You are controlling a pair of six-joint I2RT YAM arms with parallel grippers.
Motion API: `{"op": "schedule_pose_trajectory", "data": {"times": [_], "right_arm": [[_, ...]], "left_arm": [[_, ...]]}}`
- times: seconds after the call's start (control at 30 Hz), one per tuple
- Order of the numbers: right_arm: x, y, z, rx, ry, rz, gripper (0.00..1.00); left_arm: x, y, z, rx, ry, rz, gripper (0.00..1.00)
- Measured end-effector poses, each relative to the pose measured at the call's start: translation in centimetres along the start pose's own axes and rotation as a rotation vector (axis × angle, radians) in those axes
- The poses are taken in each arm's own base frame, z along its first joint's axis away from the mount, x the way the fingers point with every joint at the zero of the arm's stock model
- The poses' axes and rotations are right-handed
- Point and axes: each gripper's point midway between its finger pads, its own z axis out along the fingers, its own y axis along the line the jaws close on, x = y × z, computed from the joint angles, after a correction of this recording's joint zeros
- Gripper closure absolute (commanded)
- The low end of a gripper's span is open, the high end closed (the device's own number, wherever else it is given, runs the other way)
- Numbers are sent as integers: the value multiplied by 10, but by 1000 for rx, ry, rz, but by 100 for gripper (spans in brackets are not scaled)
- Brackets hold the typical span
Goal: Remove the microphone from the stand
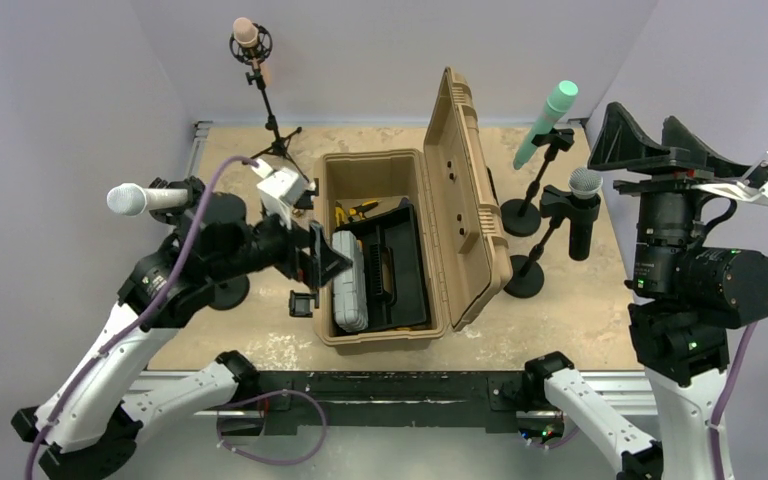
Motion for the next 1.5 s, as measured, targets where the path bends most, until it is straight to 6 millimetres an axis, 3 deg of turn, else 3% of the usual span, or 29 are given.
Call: {"op": "schedule_pose_trajectory", "data": {"times": [0.1,0.2,0.27,0.37,0.5,0.63,0.8,1.0,1.13,1.27,1.5], "right_arm": [[4,0,1,-1,9,-5,1],[8,-1,2,1,17,-8,1],[9,-1,2,1,19,-8,1],[10,-1,2,2,21,-9,1],[14,-1,3,3,28,-12,1],[20,-1,3,-2,41,-16,1],[24,2,4,-18,52,-18,1],[25,2,4,-20,55,-18,1],[26,2,4,-22,59,-19,1],[27,2,4,-22,64,-19,1],[32,4,3,-36,79,-22,1]], "left_arm": [[25,-16,6,43,47,86,2],[41,-18,12,15,74,135,2],[50,-7,18,-62,76,123,4],[71,26,27,-248,108,52,6],[91,60,25,-462,149,-23,5],[94,75,17,-560,134,-64,3],[78,91,19,-624,142,-138,4],[37,108,49,-674,153,-192,7],[6,104,83,-615,149,-217,8],[-23,99,129,-559,152,-239,10],[-24,118,203,-554,239,-258,10]]}}
